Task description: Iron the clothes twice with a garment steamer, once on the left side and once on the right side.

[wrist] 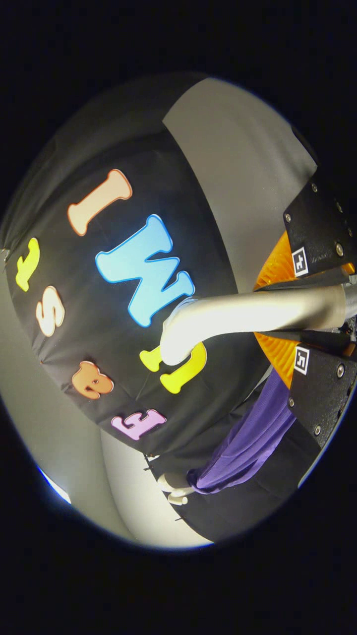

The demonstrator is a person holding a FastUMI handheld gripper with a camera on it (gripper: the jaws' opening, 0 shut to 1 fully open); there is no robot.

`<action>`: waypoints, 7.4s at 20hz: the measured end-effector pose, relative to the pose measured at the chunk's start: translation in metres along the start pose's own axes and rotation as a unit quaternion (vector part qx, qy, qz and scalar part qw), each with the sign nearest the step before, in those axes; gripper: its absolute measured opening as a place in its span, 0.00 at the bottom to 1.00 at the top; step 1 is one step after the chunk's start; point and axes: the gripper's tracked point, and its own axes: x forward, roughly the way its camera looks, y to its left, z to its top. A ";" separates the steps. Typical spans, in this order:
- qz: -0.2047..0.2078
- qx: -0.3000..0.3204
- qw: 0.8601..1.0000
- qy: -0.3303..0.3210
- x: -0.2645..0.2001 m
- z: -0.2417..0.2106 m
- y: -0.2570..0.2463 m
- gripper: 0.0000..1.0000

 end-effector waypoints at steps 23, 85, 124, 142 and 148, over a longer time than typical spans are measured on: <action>-0.024 -0.234 0.938 -0.255 -0.061 -0.027 0.233 0.37; -0.114 -0.326 0.928 -0.138 -0.017 -0.264 0.213 0.37; -0.146 -0.319 0.937 -0.006 -0.053 -0.410 0.127 0.38; -0.028 -0.343 0.917 -0.201 -0.047 -0.213 0.317 0.38; 0.011 -0.342 0.904 -0.257 -0.034 -0.168 0.389 0.38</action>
